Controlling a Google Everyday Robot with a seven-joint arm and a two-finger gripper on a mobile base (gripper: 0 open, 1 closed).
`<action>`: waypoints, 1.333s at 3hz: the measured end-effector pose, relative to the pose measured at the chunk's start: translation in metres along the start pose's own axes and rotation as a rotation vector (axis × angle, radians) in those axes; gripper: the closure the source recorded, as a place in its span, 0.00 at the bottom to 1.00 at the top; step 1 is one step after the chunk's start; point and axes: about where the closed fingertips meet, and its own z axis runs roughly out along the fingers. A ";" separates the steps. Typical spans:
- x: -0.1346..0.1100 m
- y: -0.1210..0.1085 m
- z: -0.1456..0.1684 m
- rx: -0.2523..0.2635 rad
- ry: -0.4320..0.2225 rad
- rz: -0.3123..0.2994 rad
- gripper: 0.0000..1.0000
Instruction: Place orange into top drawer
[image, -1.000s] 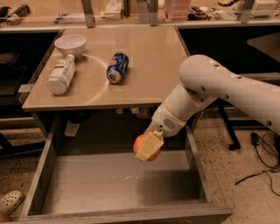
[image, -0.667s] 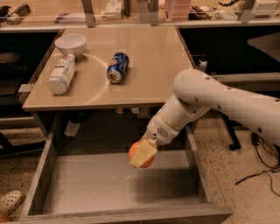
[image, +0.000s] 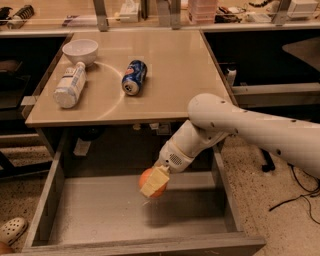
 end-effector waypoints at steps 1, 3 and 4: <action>0.004 0.002 0.015 -0.018 -0.006 0.019 1.00; 0.017 -0.015 0.022 0.103 -0.052 0.126 1.00; 0.028 -0.024 0.023 0.143 -0.070 0.180 1.00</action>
Offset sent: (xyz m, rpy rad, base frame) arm -0.0084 0.0072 -0.0477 -0.0229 0.0182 -0.1760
